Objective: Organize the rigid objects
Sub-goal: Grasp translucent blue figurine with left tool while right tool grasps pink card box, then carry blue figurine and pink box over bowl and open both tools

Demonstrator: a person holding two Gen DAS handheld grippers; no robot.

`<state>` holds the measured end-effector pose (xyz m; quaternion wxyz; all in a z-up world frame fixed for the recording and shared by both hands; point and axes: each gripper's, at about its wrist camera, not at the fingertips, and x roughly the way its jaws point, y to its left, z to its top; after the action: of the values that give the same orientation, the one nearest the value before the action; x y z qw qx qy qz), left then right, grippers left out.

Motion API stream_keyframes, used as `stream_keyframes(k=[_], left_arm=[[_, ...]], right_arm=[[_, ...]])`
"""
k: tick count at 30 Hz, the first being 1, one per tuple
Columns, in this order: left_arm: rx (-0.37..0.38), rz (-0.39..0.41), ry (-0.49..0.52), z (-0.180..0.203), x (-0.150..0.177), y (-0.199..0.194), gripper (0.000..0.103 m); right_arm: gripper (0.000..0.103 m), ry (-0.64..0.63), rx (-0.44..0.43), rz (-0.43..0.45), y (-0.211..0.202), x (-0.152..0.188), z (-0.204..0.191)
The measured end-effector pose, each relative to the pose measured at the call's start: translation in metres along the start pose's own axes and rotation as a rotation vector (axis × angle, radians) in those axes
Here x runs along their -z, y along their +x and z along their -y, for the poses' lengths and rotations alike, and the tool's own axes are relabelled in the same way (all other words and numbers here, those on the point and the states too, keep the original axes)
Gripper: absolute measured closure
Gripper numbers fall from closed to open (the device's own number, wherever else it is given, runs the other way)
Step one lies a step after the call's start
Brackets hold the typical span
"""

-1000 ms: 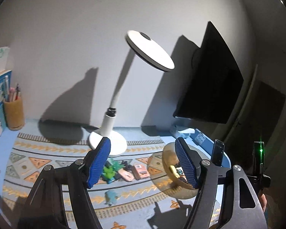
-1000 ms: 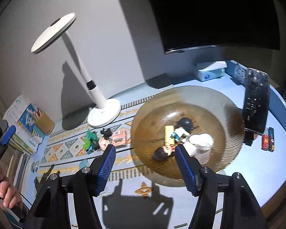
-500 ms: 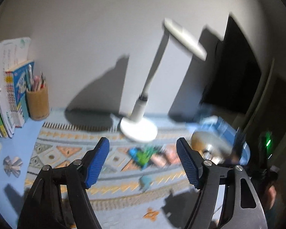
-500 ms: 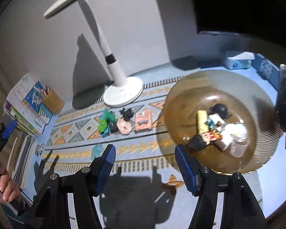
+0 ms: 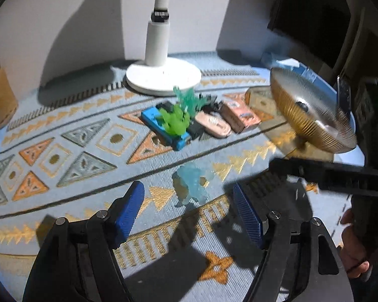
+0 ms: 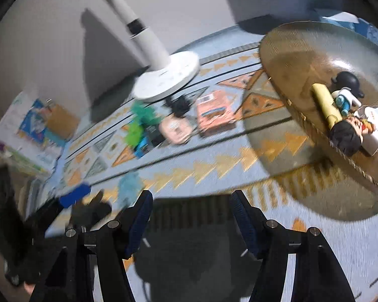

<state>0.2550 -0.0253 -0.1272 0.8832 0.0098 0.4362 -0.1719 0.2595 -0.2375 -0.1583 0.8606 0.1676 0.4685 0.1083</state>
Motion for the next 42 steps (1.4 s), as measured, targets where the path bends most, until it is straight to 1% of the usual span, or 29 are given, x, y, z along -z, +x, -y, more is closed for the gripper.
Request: stream_keyframes(k=[2,6,9,11,14,16,17,19,21,22,23,24,25,26,28,32,34,38,42], left_arm=[[0.003,-0.008,-0.009,-0.002,0.0,0.008,0.032],[0.026,0.013,-0.033,-0.005,0.0,0.015,0.032],[0.043,0.007,-0.056,-0.008,0.002,0.021,0.032],[0.036,-0.01,-0.058,-0.007,0.003,0.026,0.032],[0.009,0.009,-0.018,0.002,0.004,0.024,0.035],[-0.009,0.007,-0.003,0.006,0.004,0.026,0.043],[-0.009,0.003,-0.002,0.006,0.004,0.026,0.045],[0.0,0.002,-0.008,0.005,0.004,0.027,0.052],[0.009,0.004,-0.008,0.005,0.003,0.028,0.058],[0.007,0.004,-0.005,0.007,0.003,0.028,0.059],[0.004,0.005,0.001,0.01,0.002,0.029,0.06],[0.001,0.005,0.012,0.012,0.002,0.03,0.068],[-0.014,0.009,0.025,0.015,0.003,0.03,0.072],[-0.026,0.01,0.033,0.017,0.003,0.03,0.073],[-0.036,0.017,0.037,0.017,0.003,0.03,0.081],[-0.032,0.045,0.036,0.016,0.003,0.026,0.082],[-0.03,0.073,0.031,0.016,0.005,0.021,0.082],[-0.021,0.097,-0.028,0.005,0.005,0.014,0.082],[-0.01,0.132,-0.09,-0.008,0.004,0.006,0.082]], right_arm=[[0.04,0.033,0.036,0.041,0.004,-0.009,0.007],[0.04,0.099,0.016,0.087,0.018,-0.025,0.016],[0.04,0.122,0.05,0.107,0.027,-0.032,0.017],[0.04,0.129,0.059,0.114,0.032,-0.038,0.017],[0.04,0.132,0.085,0.115,0.041,-0.048,0.016],[0.04,0.122,0.105,0.13,0.047,-0.053,0.014],[0.04,0.11,0.114,0.13,0.049,-0.054,0.012],[0.04,0.077,0.149,0.13,0.053,-0.057,0.007],[0.044,0.032,0.198,0.137,0.056,-0.057,0.0],[0.045,0.017,0.215,0.14,0.06,-0.057,-0.003],[0.049,-0.003,0.238,0.143,0.062,-0.057,-0.006],[0.051,-0.022,0.249,0.139,0.064,-0.057,-0.01],[0.053,-0.031,0.255,0.138,0.064,-0.057,-0.011],[0.06,-0.043,0.255,0.137,0.065,-0.058,-0.012],[0.06,-0.057,0.239,0.136,0.065,-0.059,-0.012],[0.061,-0.019,0.17,0.138,0.059,-0.057,-0.002],[0.061,-0.009,0.157,0.129,0.052,-0.05,0.003],[0.061,-0.027,0.111,0.09,0.03,-0.021,0.007],[0.061,-0.1,0.111,0.056,0.005,0.017,0.013]])
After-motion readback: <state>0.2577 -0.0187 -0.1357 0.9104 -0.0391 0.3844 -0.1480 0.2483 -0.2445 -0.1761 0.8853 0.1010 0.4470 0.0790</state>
